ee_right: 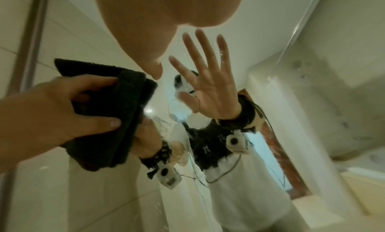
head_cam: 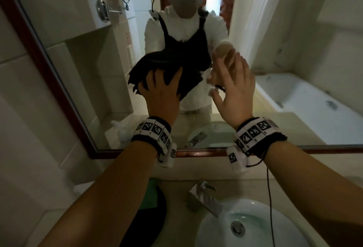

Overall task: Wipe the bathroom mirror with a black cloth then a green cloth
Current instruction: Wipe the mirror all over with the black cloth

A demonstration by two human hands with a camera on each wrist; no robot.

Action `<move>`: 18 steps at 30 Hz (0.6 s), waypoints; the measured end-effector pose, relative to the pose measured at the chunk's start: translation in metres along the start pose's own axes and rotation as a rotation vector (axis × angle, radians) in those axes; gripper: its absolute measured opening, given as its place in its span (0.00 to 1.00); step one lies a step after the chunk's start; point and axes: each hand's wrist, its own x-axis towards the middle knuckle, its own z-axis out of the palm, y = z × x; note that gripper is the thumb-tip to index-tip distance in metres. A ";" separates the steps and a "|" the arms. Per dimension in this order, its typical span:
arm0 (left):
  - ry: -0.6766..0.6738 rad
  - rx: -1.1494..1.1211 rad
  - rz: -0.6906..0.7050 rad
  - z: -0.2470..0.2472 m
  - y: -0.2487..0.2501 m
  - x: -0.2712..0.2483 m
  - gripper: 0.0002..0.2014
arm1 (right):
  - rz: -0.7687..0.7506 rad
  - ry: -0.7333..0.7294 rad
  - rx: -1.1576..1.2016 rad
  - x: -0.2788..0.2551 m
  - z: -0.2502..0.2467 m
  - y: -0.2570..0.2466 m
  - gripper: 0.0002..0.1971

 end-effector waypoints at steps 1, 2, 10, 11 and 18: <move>0.015 -0.008 -0.017 0.004 0.003 -0.003 0.39 | 0.022 -0.045 -0.051 -0.005 0.004 0.007 0.42; 0.027 -0.021 -0.028 0.008 0.007 -0.006 0.39 | 0.028 -0.078 -0.089 -0.009 0.008 0.012 0.43; -0.004 -0.017 -0.033 0.022 0.007 -0.023 0.40 | 0.023 -0.071 -0.169 -0.033 0.036 0.029 0.47; -0.014 -0.023 -0.046 0.022 0.004 -0.025 0.40 | 0.031 -0.066 -0.165 -0.034 0.039 0.028 0.48; -0.009 -0.106 -0.243 0.025 -0.061 -0.044 0.42 | 0.060 -0.058 -0.200 -0.036 0.054 0.026 0.50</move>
